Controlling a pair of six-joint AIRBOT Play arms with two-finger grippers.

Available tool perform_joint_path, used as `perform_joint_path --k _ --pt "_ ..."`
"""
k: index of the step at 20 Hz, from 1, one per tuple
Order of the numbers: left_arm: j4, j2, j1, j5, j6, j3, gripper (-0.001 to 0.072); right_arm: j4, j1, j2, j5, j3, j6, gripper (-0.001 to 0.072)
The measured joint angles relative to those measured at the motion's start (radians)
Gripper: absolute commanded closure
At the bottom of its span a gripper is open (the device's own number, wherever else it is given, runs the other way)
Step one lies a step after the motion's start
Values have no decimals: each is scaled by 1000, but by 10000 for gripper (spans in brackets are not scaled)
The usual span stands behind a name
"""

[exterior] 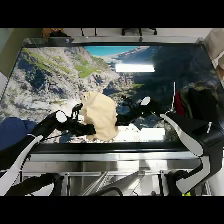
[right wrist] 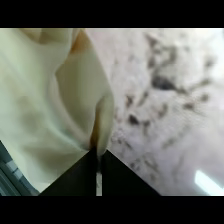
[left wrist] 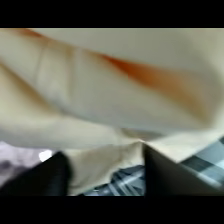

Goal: Fold the shirts.

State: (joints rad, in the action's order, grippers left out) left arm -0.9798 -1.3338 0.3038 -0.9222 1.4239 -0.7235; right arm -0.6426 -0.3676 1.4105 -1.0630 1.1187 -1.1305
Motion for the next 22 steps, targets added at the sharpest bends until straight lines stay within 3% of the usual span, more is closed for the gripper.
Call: perform_joint_path --k 4,7,11,16,19,22 --pt "-2 16 1 -33 -17 -61 696 10 6 -38 -43 59 41 691" --pt "5 102 1 -101 -21 -225 698 18 19 -143 -125 190 52 691" --pt "13 256 11 -194 14 -684 698 24 28 -311 -214 509 58 690" --pt "14 333 65 -239 52 -1339 697 -27 30 -435 -228 943 59 690" --pt "-6 362 80 -239 61 -1390 694 -99 30 -457 -200 1019 59 689" --pt "-42 376 85 -187 68 -1188 693 -183 31 -414 -177 976 59 689"
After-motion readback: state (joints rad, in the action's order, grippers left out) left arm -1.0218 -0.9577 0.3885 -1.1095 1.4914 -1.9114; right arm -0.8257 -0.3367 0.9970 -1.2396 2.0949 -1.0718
